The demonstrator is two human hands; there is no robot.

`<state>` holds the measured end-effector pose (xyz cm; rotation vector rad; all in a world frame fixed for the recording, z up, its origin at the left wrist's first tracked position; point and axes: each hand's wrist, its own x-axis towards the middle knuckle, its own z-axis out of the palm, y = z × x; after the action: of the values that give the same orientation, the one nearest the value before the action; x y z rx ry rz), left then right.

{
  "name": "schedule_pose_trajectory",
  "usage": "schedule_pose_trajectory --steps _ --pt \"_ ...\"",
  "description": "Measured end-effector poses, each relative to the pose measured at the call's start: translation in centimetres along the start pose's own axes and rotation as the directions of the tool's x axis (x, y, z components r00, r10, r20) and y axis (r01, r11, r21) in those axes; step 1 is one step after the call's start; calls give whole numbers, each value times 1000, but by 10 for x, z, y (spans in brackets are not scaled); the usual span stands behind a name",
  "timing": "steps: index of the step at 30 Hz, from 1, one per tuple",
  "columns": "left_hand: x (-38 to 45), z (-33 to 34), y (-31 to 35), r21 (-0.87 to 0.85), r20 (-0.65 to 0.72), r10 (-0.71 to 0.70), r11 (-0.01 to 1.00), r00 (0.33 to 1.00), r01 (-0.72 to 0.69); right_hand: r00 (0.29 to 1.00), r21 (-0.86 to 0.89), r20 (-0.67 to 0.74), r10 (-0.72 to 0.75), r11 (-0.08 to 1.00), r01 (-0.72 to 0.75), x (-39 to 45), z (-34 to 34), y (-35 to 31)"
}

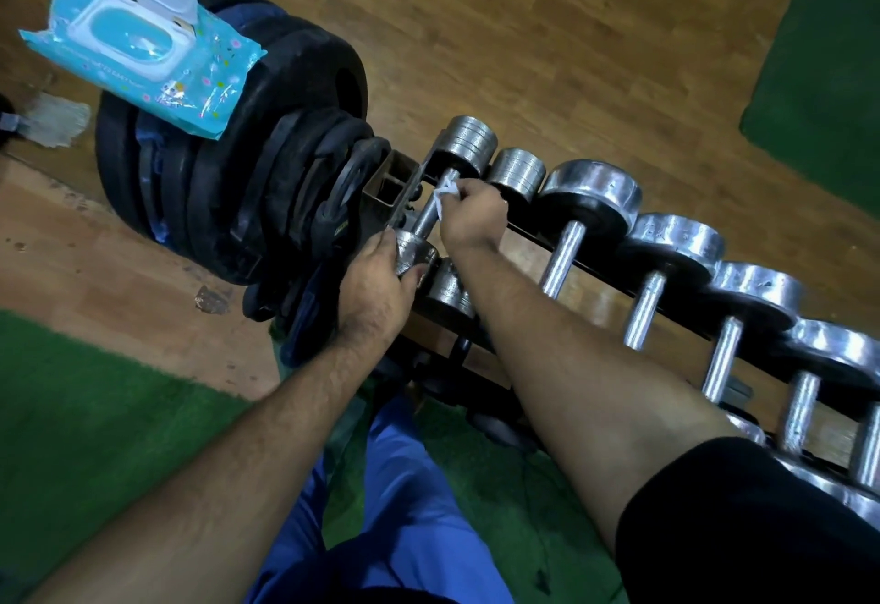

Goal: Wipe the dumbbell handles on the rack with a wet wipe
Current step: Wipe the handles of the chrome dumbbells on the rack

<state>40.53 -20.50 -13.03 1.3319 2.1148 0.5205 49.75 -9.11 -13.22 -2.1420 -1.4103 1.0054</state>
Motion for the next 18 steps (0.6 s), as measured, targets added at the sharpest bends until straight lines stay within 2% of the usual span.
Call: schedule_pose_trajectory --steps 3,5,9,12,15,18 --pt "-1 -2 2 1 8 -10 1000 1000 10 983 -73 21 -181 981 182 -16 4 9" --pt "0 -2 1 -3 15 -16 1000 1000 16 949 -182 75 -305 932 314 -18 5 14" --pt "-2 -2 1 -17 4 -23 1000 1000 23 754 -361 302 -583 663 656 -5 1 21" --pt "-2 -1 -1 -26 -1 -16 1000 1000 16 662 -472 424 -618 473 744 23 -6 13" --pt "-1 -1 -1 -29 -3 -12 1000 1000 12 619 -512 462 -636 379 771 36 -7 7" --pt "0 -3 0 -33 8 -27 999 1000 27 457 -377 640 -618 266 887 12 -1 13"
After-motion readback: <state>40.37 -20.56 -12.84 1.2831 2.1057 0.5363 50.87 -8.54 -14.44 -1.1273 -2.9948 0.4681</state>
